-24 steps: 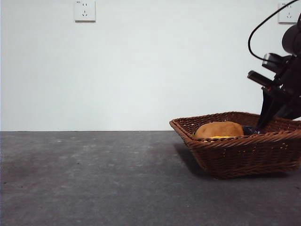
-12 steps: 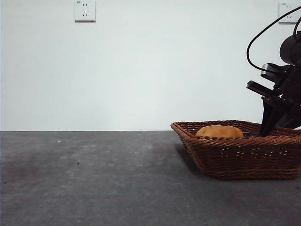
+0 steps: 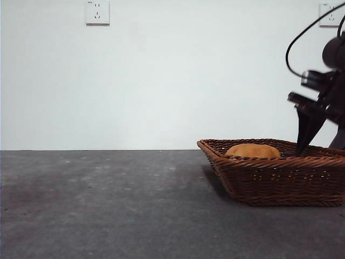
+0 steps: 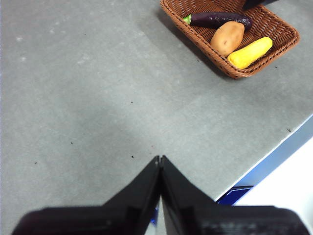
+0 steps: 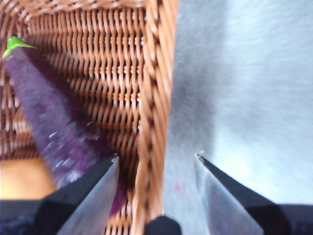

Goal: Help me put the vegetables on the table into the basket

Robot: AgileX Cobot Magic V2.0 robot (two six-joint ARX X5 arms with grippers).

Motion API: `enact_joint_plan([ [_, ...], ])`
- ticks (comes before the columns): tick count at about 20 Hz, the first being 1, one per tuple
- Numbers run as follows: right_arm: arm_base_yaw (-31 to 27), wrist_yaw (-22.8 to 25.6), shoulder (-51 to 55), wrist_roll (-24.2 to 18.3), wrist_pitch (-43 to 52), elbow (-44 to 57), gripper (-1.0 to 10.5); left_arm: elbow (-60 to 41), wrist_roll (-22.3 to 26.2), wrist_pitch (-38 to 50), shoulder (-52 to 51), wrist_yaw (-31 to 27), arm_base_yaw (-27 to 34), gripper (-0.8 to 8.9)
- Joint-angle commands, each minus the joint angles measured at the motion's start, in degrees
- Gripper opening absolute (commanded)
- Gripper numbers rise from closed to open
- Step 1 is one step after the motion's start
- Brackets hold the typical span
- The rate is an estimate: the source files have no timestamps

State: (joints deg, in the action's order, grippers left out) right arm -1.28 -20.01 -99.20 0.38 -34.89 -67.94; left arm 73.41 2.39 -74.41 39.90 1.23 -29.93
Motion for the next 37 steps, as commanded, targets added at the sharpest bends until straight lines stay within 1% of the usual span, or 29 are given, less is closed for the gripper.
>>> enact_joint_plan([
  [1,-1.55,0.09,5.86,-0.94,-3.34,-0.28,2.6,-0.24,0.74,0.07,-0.11,0.22,0.17,-0.08],
  [2,-2.10,-0.17,8.98,-1.18,-6.29,-0.28,2.6,-0.24,0.87,0.07,-0.11,0.22,0.17,-0.08],
  [5,-2.08,-2.60,18.88,-3.98,-19.61,-0.28,2.5,-0.24,0.87,0.37,-0.11,0.24,0.17,-0.08],
  [7,-1.40,-6.23,24.85,-5.42,-26.84,-0.28,2.5,-0.24,1.33,0.63,-0.11,0.24,0.17,-0.08],
  [8,-0.96,-7.30,27.82,-5.62,-29.31,-0.28,2.4,-0.24,1.66,0.61,-0.11,0.26,0.17,-0.08],
  [9,-0.92,-7.30,30.05,-5.75,-31.01,-0.28,1.9,-0.24,2.08,0.61,-0.11,0.24,0.17,-0.08],
  [10,-0.92,-7.28,32.79,-6.73,-33.00,-0.28,1.4,-0.24,2.34,0.61,-0.11,0.26,0.17,-0.08],
  [15,-0.94,-7.23,44.98,-8.13,-40.17,-0.28,1.0,-0.24,2.34,0.63,-0.11,0.24,0.17,-0.08],
  [17,-0.94,-7.26,49.07,-8.15,-41.75,-0.28,0.0,-0.24,2.32,0.63,-0.11,0.26,0.17,-0.08],
  [18,-0.94,-7.30,50.80,-8.13,-42.10,-0.28,-0.1,-0.24,2.32,0.63,-0.11,0.26,0.17,-0.08],
  [23,-0.94,-7.74,59.58,-7.93,-39.71,-0.28,-0.1,-0.24,2.29,0.63,-0.11,0.26,0.17,-0.08],
  [25,-0.94,-7.69,61.26,-7.93,-40.24,-0.28,-0.1,-0.24,2.29,0.61,-0.11,0.26,0.17,-0.08],
  [28,-0.94,-7.67,61.59,-7.98,-42.01,-0.28,-0.1,-0.24,2.32,0.59,-0.11,0.26,0.17,-0.08],
  [37,-0.94,-7.65,61.51,-7.93,-42.29,-0.28,0.0,-0.24,2.34,0.52,-0.09,0.22,0.17,-0.05],
])
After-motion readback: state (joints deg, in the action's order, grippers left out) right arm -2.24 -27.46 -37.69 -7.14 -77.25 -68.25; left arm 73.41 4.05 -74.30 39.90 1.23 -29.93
